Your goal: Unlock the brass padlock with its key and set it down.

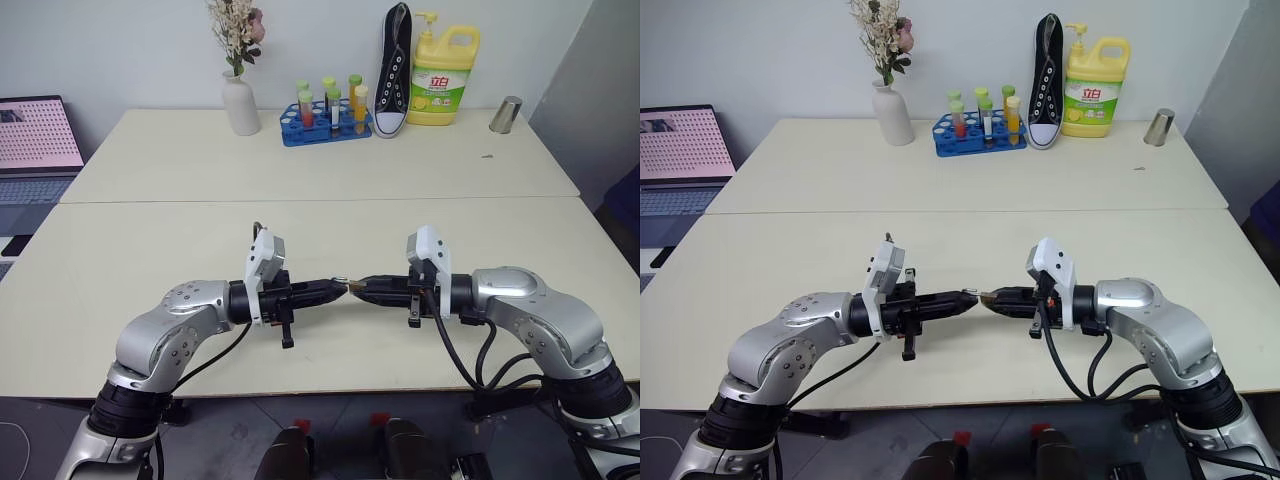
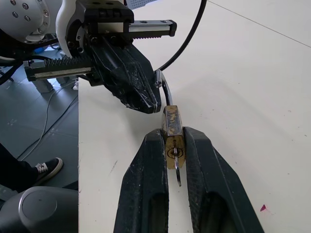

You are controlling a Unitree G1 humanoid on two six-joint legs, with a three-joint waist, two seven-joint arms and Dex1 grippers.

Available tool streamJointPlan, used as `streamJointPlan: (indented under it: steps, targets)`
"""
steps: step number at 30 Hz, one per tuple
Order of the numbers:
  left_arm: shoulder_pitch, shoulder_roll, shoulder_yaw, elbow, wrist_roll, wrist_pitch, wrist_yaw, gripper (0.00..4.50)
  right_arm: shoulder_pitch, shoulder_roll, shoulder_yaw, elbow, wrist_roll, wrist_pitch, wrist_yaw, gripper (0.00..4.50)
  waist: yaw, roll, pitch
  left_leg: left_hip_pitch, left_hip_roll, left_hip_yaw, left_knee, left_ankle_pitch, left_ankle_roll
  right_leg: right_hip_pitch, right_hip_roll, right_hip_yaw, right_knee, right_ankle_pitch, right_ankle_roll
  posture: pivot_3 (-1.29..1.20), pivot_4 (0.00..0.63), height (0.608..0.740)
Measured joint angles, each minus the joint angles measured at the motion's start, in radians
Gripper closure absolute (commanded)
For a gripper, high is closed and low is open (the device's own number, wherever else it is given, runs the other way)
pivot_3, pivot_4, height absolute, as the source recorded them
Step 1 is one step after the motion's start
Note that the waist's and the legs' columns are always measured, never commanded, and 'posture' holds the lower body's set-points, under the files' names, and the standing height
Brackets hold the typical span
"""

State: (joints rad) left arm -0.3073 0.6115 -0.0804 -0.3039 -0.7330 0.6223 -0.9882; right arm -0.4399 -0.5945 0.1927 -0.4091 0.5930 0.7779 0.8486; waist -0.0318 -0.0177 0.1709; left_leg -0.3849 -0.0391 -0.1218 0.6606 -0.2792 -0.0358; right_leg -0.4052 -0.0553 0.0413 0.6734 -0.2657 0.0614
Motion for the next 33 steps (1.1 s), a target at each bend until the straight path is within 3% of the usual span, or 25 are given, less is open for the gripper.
streamJointPlan:
  steps: [5,7,9,13,18,22,28,30,33]
  targets:
    - [0.082,0.103,0.004,-0.097,0.045,-0.059,-0.073,4.50,0.000,0.009,-0.010,0.009,0.032,0.053,-0.005,4.37,-0.001,0.001,0.000,0.000,0.000,0.000,-0.001,0.000,0.000,0.000,0.000,0.000,-0.001,0.000,0.000,0.00,0.150,0.740]
    - [0.139,0.166,0.002,-0.112,0.133,-0.155,-0.120,4.50,-0.001,0.012,-0.030,0.030,0.058,0.091,-0.014,4.37,0.000,0.001,0.001,0.000,0.000,0.001,-0.001,0.000,0.000,0.000,0.000,0.001,-0.001,0.000,0.000,0.00,0.150,0.740]
    - [0.183,0.186,-0.006,-0.103,0.251,-0.303,-0.137,4.12,-0.007,0.018,-0.043,0.064,0.069,0.124,-0.023,4.37,0.002,0.001,0.001,0.000,0.000,0.001,-0.001,0.000,0.000,0.000,0.000,0.001,-0.002,0.000,0.000,0.00,0.150,0.740]
    - [0.228,0.163,-0.022,0.036,0.499,-0.682,-0.102,2.96,-0.025,0.045,-0.052,0.165,0.089,0.193,-0.031,4.37,0.005,0.001,0.001,0.000,0.000,0.001,-0.002,0.000,0.000,0.001,0.000,0.000,-0.004,0.000,-0.001,0.00,0.150,0.740]
    - [0.251,0.131,-0.019,0.114,0.599,-0.916,-0.060,1.29,-0.093,0.054,-0.015,0.262,0.078,0.245,-0.027,4.37,0.003,0.002,0.001,-0.001,0.001,0.001,-0.002,0.000,0.000,0.001,0.000,0.000,-0.009,0.001,0.000,0.00,0.150,0.740]
    - [0.284,0.126,-0.019,0.141,0.631,-0.992,-0.028,0.03,-0.133,0.085,0.048,0.373,0.017,0.269,-0.039,4.37,0.001,0.002,0.001,-0.001,0.001,0.001,-0.003,0.000,0.000,0.000,0.000,0.000,-0.008,0.001,0.000,0.00,0.150,0.740]
    - [0.295,0.110,-0.021,0.153,0.653,-1.023,0.000,0.03,-0.193,0.106,0.106,0.501,-0.069,0.226,-0.008,4.37,0.000,0.003,0.001,-0.001,0.000,0.001,-0.003,0.000,0.000,0.001,0.000,0.000,-0.008,0.001,0.000,0.00,0.150,0.740]
    - [0.295,0.108,-0.022,0.153,0.650,-1.014,0.004,0.00,-0.204,0.105,0.110,0.515,-0.094,0.204,0.005,3.64,0.000,0.003,0.001,-0.001,0.000,0.001,-0.003,0.000,0.000,0.001,0.000,0.000,-0.008,0.001,0.000,0.00,0.150,0.740]
    - [0.292,0.064,-0.017,0.125,0.563,-0.858,0.038,0.00,-0.196,0.065,0.133,0.498,-0.136,0.155,0.038,2.65,0.002,0.003,0.002,-0.002,0.000,0.000,-0.003,0.000,0.000,0.001,-0.001,0.000,-0.008,0.001,0.000,0.00,0.150,0.740]
